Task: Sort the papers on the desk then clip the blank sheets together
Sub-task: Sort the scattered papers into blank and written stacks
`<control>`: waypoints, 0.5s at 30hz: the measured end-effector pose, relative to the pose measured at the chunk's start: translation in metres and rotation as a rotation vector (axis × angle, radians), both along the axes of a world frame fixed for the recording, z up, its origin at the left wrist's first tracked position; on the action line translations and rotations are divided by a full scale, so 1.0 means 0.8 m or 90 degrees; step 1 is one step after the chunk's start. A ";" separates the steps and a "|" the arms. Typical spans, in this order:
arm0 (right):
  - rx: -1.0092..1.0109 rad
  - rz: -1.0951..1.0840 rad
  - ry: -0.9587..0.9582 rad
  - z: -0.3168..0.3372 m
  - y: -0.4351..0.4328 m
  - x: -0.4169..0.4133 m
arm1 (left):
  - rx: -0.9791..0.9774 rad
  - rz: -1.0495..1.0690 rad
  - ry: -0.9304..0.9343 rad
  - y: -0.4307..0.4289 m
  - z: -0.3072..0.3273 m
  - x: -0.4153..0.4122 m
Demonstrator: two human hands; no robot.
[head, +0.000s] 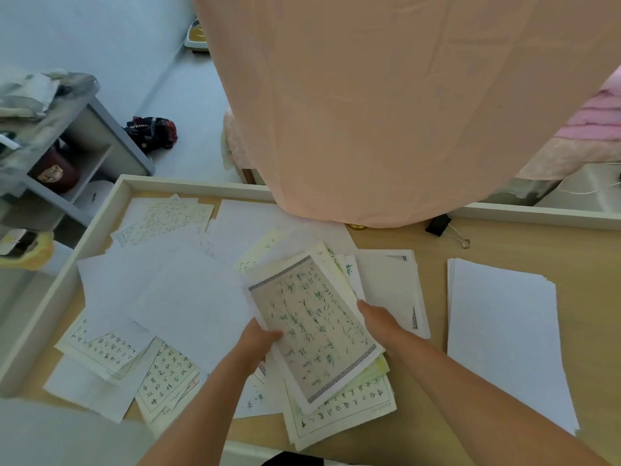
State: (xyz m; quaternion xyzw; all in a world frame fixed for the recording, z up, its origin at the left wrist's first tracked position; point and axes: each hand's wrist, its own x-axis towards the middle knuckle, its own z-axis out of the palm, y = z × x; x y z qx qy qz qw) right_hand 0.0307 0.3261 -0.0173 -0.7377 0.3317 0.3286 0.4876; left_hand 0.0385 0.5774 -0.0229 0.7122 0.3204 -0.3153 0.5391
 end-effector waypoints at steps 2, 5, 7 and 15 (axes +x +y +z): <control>-0.037 0.044 -0.091 -0.004 -0.006 0.000 | 0.047 -0.022 -0.046 0.009 0.000 0.005; 0.005 0.158 -0.113 -0.005 -0.008 0.002 | -0.011 -0.007 -0.064 0.010 0.000 0.006; 0.050 0.232 -0.088 -0.004 -0.003 0.004 | -0.019 -0.034 -0.039 0.001 -0.001 0.005; 0.044 0.024 -0.117 -0.009 0.007 0.014 | 0.040 0.033 -0.064 0.012 -0.006 0.003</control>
